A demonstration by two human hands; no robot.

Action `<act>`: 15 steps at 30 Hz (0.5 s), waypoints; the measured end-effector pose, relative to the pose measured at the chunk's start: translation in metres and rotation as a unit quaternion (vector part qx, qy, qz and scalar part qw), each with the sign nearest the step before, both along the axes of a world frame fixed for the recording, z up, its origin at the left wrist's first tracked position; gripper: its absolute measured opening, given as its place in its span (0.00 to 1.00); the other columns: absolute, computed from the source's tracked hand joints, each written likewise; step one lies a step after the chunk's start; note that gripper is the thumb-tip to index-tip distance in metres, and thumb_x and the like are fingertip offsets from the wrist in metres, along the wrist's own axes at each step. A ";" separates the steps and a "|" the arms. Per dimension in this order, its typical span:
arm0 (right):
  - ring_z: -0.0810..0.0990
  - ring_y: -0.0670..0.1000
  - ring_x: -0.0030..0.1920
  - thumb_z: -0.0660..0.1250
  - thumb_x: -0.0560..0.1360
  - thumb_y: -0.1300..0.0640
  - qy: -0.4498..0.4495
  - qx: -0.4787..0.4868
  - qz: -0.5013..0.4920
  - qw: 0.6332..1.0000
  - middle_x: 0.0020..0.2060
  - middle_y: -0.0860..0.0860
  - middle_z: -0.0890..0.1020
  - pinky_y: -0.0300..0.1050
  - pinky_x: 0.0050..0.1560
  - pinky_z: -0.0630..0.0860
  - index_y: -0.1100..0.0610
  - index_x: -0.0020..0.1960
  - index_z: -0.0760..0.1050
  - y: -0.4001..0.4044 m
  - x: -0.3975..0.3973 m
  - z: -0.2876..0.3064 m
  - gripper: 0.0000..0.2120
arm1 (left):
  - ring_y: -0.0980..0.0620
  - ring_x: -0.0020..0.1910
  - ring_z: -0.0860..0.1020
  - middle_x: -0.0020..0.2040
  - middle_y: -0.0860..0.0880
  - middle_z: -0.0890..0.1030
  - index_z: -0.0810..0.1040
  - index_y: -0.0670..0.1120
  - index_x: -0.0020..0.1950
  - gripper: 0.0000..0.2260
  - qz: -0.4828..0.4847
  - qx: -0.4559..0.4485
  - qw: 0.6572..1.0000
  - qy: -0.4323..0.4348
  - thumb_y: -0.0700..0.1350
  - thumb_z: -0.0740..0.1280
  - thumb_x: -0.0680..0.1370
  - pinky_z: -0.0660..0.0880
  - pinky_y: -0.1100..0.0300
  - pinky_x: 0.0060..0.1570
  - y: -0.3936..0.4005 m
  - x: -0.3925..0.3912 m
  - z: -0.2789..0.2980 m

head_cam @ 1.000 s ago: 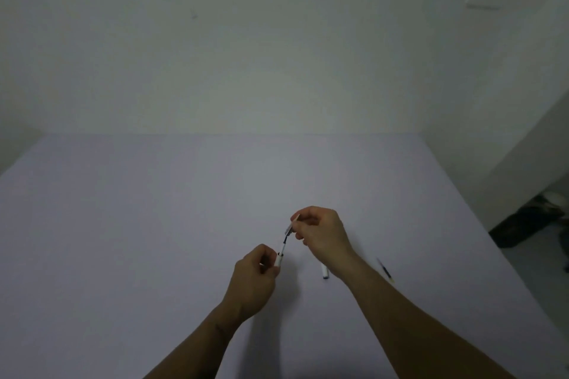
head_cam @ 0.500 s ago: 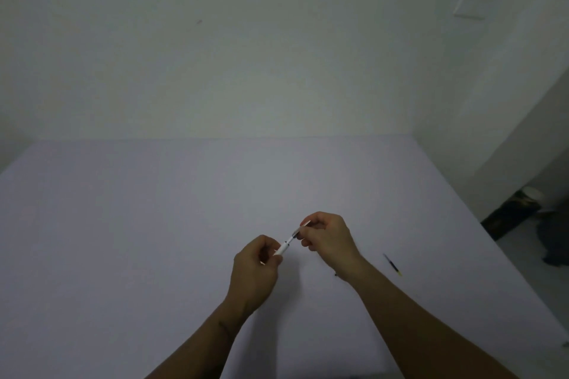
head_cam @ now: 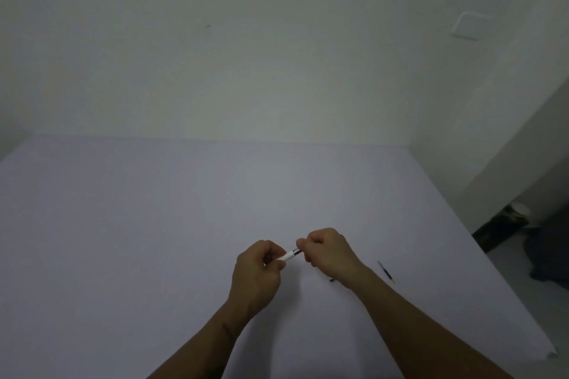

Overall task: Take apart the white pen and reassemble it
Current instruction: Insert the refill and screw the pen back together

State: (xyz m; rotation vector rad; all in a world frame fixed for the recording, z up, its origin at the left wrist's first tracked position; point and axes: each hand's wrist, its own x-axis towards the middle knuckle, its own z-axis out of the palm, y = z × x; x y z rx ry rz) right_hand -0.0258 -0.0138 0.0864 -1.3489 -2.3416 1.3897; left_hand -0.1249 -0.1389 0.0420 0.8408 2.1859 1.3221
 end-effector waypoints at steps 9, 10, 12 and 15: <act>0.79 0.49 0.35 0.72 0.72 0.59 0.025 -0.025 0.034 0.999 0.39 0.52 0.83 0.41 0.34 0.76 0.52 0.49 0.79 0.007 0.016 0.001 0.07 | 0.52 0.39 0.78 0.39 0.51 0.81 0.81 0.48 0.42 0.06 -0.008 -0.021 1.000 0.003 0.37 0.71 0.74 0.74 0.63 0.38 0.003 0.003 0.002; 0.77 0.48 0.33 0.71 0.72 0.61 0.030 -0.012 0.035 0.999 0.37 0.52 0.82 0.39 0.31 0.74 0.52 0.47 0.80 0.006 0.017 0.001 0.06 | 0.51 0.39 0.78 0.39 0.51 0.81 0.81 0.48 0.41 0.06 -0.010 -0.022 1.000 0.004 0.37 0.71 0.74 0.75 0.63 0.39 0.003 0.004 0.003; 0.73 0.46 0.29 0.70 0.73 0.60 0.031 0.013 0.031 0.999 0.32 0.50 0.80 0.37 0.27 0.70 0.53 0.43 0.81 0.004 0.019 -0.001 0.03 | 0.51 0.40 0.79 0.39 0.51 0.81 0.80 0.48 0.41 0.07 -0.015 -0.025 1.000 0.005 0.37 0.71 0.73 0.75 0.63 0.38 0.003 0.005 0.004; 0.69 0.45 0.26 0.69 0.76 0.52 0.004 0.046 0.036 0.998 0.26 0.47 0.74 0.35 0.27 0.66 0.54 0.37 0.80 0.002 0.019 -0.002 0.10 | 0.51 0.40 0.79 0.40 0.51 0.81 0.80 0.48 0.42 0.07 -0.016 -0.033 0.999 0.012 0.36 0.71 0.74 0.74 0.64 0.39 0.002 0.005 0.006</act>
